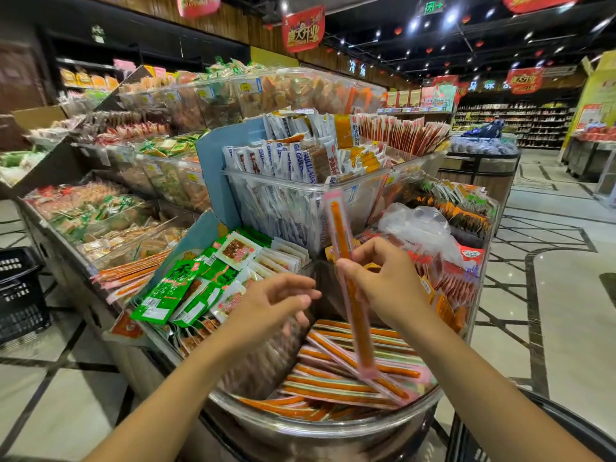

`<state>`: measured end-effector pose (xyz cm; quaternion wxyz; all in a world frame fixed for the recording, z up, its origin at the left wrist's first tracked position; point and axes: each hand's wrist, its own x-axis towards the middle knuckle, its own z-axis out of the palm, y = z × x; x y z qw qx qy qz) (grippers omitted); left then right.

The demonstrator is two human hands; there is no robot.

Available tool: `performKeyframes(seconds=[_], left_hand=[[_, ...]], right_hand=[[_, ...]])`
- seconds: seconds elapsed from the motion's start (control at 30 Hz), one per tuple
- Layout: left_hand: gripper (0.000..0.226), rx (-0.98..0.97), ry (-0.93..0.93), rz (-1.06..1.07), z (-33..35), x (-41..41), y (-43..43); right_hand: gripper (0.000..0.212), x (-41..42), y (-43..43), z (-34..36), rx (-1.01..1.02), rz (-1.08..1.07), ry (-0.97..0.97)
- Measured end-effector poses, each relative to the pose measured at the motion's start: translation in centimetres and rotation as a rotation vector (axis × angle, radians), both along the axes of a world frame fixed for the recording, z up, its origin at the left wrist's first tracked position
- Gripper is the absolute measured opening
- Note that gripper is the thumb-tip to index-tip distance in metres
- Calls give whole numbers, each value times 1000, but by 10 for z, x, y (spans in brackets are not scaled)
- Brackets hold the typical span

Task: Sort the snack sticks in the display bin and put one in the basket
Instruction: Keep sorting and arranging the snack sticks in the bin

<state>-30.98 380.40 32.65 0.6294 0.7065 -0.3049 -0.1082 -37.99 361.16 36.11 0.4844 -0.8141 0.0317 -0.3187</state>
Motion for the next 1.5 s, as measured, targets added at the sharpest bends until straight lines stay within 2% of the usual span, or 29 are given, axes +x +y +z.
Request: performKeyframes(seconds=[0.1,0.2,0.27,0.33,0.4,0.5,0.6,0.67,0.77,0.93,1.13,1.3,1.4,1.5], left_hand=[[28,194,-216,-31,-12,-7,-18],[30,350,-393,44,-27,-7,-33],[24,459,-593,142,-37,-2,-40],[24,533,-717,195,-42,4,-44],[26,590,-764,201,-46,10,-48],[26,732,-844,159,-52,20,-57],[25,839,-923,133,-59,32,-70],[26,893,-938,134,-63,39,-79],[27,962,-956,149,-68,48,-93],[26,980,-918,162,-82,58,-110],[26,918,-863,204,-96,63,-114],[10,925,-877,152,-98,61,-117],[20,930,-860,124,-95,59,-113],[28,875,-899,95,-83,54,-101]], right_hand=[[24,-1,5,-3,214,26,-27],[26,-3,5,-11,326,26,-31],[24,-6,0,-15,307,4,-41],[18,-10,-11,-19,252,-60,-45],[20,-15,-26,-21,237,-133,-46],[36,-26,-49,-27,234,-170,-95],[33,-33,-62,-43,3,-267,-49],[30,-35,-68,-60,-241,-328,2],[21,-36,-72,-79,-499,-366,44],[25,-31,-71,-93,-787,-516,143],[16,-26,-67,-103,-900,-569,215],[22,-25,-61,-98,-1010,-440,238],[27,-24,-61,-98,-1055,-356,273],[21,-22,-62,-101,-1067,-323,302]])
